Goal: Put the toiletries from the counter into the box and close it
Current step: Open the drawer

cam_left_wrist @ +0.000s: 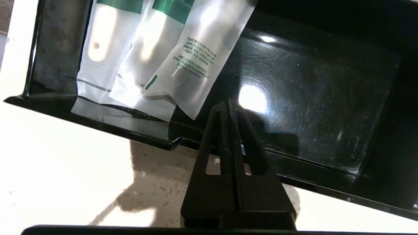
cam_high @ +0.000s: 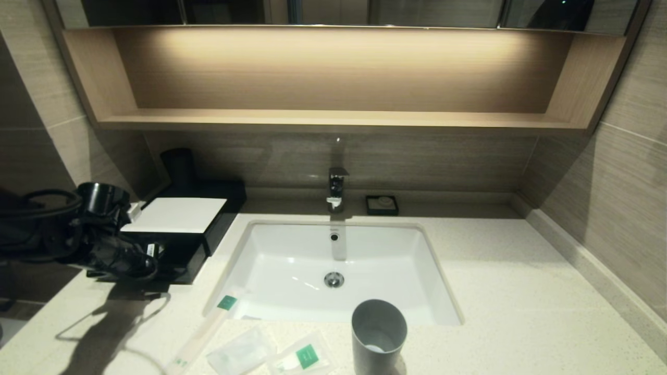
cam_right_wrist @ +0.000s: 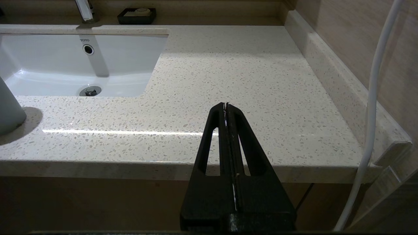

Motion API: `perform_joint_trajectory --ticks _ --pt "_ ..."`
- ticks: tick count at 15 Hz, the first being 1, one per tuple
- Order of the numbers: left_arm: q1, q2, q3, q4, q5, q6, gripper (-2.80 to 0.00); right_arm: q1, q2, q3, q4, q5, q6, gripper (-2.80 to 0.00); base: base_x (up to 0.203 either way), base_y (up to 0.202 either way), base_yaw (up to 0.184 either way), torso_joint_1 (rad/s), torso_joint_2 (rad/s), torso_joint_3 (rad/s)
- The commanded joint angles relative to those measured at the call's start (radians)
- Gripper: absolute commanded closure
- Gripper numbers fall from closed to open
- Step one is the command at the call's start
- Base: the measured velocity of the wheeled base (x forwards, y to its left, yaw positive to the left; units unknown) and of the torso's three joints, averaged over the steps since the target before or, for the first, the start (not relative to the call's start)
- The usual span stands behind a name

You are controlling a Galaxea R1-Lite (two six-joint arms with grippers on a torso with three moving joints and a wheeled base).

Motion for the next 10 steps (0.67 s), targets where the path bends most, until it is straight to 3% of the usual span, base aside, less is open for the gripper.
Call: perform_joint_trajectory --ticks 1,6,10 --pt "0.000 0.002 -0.003 0.020 0.006 0.007 0.00 0.000 -0.001 0.002 0.000 0.000 0.000 0.00 0.000 0.000 0.000 0.000 0.00 0.000" --pt "0.000 -0.004 -0.010 0.057 0.005 0.009 0.00 0.000 -0.001 0.001 0.000 0.000 0.000 0.00 0.000 0.000 0.000 0.000 0.00 0.000" --pt "0.000 -0.023 -0.051 0.160 0.004 0.009 0.00 0.000 -0.001 0.002 0.000 0.000 0.000 0.00 0.000 0.000 0.000 0.000 0.00 0.000"
